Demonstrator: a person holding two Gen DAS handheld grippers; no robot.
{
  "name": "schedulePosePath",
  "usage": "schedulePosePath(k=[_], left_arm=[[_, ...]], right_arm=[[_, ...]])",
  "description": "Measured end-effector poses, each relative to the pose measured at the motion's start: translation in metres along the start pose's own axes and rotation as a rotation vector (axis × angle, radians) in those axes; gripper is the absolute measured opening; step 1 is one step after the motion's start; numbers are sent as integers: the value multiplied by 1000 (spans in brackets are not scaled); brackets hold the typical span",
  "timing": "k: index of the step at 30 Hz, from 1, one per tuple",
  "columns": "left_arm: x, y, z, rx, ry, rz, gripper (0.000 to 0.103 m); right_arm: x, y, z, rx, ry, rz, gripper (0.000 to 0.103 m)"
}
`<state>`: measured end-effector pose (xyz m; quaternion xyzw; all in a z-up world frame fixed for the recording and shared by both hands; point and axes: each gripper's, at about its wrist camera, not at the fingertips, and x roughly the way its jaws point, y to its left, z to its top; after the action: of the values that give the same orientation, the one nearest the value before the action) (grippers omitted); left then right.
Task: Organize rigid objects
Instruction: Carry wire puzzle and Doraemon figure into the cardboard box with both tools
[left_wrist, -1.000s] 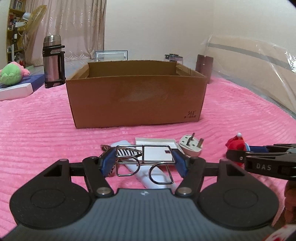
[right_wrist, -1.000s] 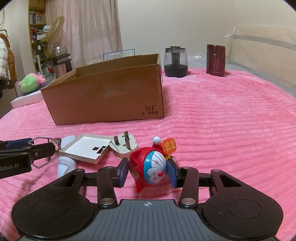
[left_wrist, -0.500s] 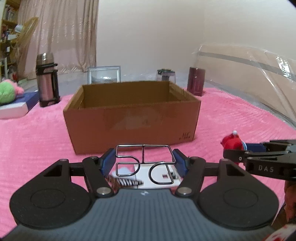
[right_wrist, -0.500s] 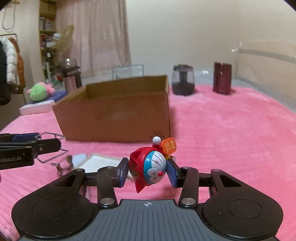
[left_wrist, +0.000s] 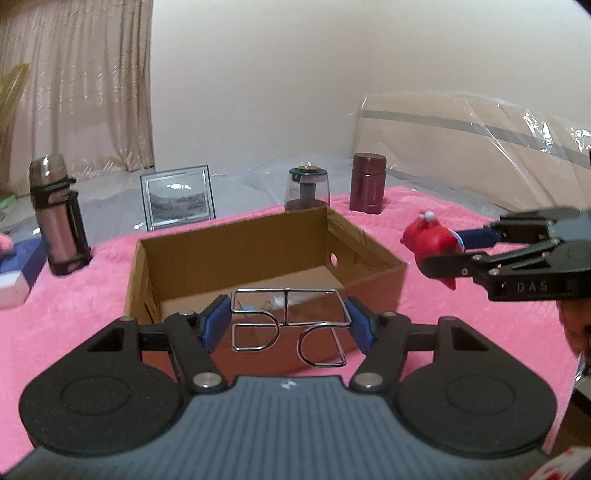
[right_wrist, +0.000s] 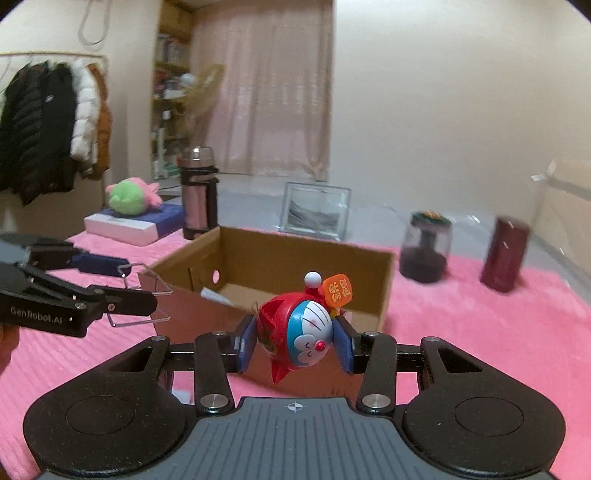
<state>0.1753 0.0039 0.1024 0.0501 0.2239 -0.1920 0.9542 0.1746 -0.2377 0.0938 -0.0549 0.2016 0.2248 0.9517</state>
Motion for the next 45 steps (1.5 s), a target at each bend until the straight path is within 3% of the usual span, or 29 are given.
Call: schedulePosePath(k=[10,17,34,45], left_arm=[[52,32,57,146,31,-46,63],[111,42,74,245,138,-55,63],[227,78,63,391,390,-74,63],[275,89,43,413,538,-41,63]], right_arm=[[63,-19,47,-230,93,63,41],[123,-29,59,-363,244,128,41],[246,-53,35,-633,559,167,41],[285,-44,18,-701,675,184,41]])
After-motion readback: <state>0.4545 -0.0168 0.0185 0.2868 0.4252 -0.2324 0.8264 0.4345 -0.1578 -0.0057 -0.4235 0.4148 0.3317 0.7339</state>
